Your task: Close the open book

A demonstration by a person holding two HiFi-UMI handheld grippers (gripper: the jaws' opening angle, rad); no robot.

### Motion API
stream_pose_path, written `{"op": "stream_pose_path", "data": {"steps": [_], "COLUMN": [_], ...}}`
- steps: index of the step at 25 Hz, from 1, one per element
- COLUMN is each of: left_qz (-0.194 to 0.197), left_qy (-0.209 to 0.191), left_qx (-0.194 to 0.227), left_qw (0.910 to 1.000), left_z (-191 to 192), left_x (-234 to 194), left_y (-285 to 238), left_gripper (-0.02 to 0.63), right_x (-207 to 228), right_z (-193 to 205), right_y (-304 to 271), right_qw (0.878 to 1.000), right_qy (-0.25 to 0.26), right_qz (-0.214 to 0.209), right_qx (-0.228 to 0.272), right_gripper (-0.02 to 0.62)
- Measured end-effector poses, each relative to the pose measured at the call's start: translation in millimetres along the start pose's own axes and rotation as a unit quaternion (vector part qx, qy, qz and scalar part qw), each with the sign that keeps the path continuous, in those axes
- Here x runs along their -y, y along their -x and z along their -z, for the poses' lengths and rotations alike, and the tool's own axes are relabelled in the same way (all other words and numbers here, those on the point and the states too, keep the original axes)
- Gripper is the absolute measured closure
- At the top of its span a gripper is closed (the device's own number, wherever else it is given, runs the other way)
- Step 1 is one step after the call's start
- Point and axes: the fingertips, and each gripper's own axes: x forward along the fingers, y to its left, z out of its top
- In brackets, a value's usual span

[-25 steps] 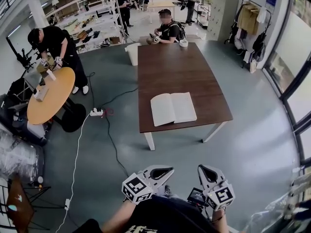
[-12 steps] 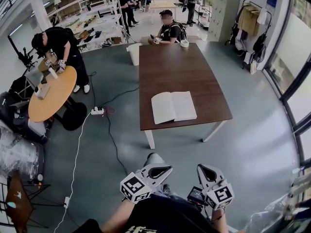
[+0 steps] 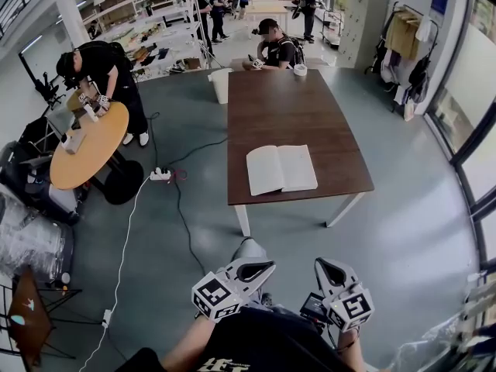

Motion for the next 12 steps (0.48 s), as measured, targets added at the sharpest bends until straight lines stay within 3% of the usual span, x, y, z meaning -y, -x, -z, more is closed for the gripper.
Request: {"op": "stream_pose_path", "data": {"steps": [12], "left_qz": [-0.003], "left_qy": [-0.004], "left_qx": [-0.002], "left_qw": [1.0], "left_z": [3.9], "left_x": [3.2], "left_y": [3.5], "left_gripper": [0.6], "right_x": [-6.1], "right_z": [4.8], "right_y": [-0.2], "right_qw": [1.0], "right_qy": [0.012], "right_qz": [-0.01], "right_qx": [-0.002], "right_gripper": [0.609]}}
